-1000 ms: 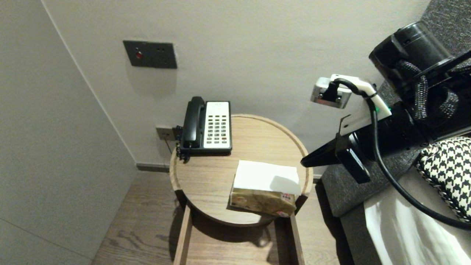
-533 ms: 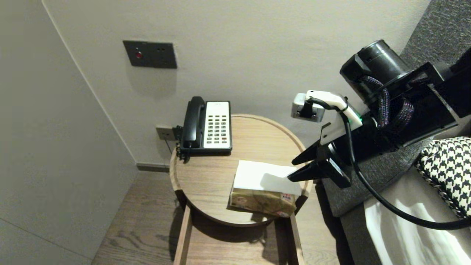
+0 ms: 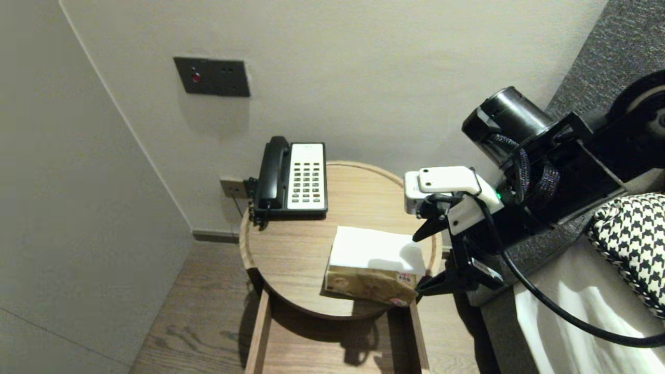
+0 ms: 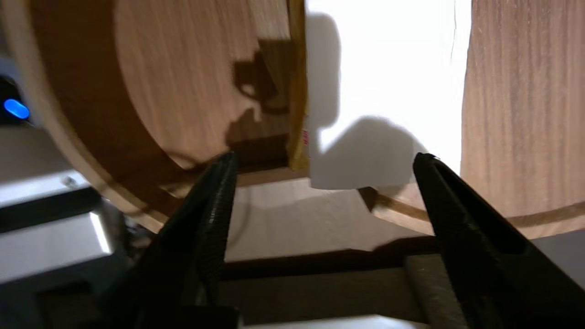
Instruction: Put the tissue on the table in the drawer one by one
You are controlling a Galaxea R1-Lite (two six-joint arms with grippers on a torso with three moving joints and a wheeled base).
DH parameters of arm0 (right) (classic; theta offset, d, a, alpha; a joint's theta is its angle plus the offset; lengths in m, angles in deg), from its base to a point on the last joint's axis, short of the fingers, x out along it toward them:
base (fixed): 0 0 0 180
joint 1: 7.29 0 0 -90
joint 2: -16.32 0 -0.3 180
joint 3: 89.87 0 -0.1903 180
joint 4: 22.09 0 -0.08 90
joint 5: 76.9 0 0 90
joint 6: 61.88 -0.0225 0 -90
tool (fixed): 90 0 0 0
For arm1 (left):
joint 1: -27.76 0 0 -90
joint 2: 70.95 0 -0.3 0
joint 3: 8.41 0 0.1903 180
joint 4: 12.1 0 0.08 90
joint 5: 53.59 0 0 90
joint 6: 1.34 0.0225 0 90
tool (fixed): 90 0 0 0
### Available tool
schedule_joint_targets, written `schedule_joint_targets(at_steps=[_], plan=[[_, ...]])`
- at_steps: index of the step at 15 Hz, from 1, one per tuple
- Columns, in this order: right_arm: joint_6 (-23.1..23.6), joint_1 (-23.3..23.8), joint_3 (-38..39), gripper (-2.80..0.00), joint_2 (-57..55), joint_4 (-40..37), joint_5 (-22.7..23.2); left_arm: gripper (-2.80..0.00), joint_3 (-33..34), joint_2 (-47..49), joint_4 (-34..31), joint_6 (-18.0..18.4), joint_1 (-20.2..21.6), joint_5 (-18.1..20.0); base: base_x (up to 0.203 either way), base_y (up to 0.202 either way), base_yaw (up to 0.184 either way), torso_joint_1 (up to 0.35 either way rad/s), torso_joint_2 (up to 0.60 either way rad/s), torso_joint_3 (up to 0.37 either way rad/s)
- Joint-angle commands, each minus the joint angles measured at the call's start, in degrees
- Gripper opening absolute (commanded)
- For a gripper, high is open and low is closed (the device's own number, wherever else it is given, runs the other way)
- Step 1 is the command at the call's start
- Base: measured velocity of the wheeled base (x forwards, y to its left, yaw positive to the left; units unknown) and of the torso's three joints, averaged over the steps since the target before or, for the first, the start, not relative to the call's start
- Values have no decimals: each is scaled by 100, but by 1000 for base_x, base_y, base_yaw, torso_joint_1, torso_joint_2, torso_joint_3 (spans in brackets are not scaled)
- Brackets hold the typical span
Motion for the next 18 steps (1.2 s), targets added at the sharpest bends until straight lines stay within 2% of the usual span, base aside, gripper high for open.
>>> schedule_joint_targets(at_steps=[1,11,18], plan=[[286,-2,-94,0,-180,12,-92,-280,0,-9,5,0,-1,-4,0,0,0,0,0,0],[283,-25,-803,0,-1077,236,-78,-280,0,-9,5,0,-1,-4,0,0,0,0,0,0],[253,-99,-638,0,-1235,227,-69,-280,0,-9,5,0,-1,-4,0,0,0,0,0,0]])
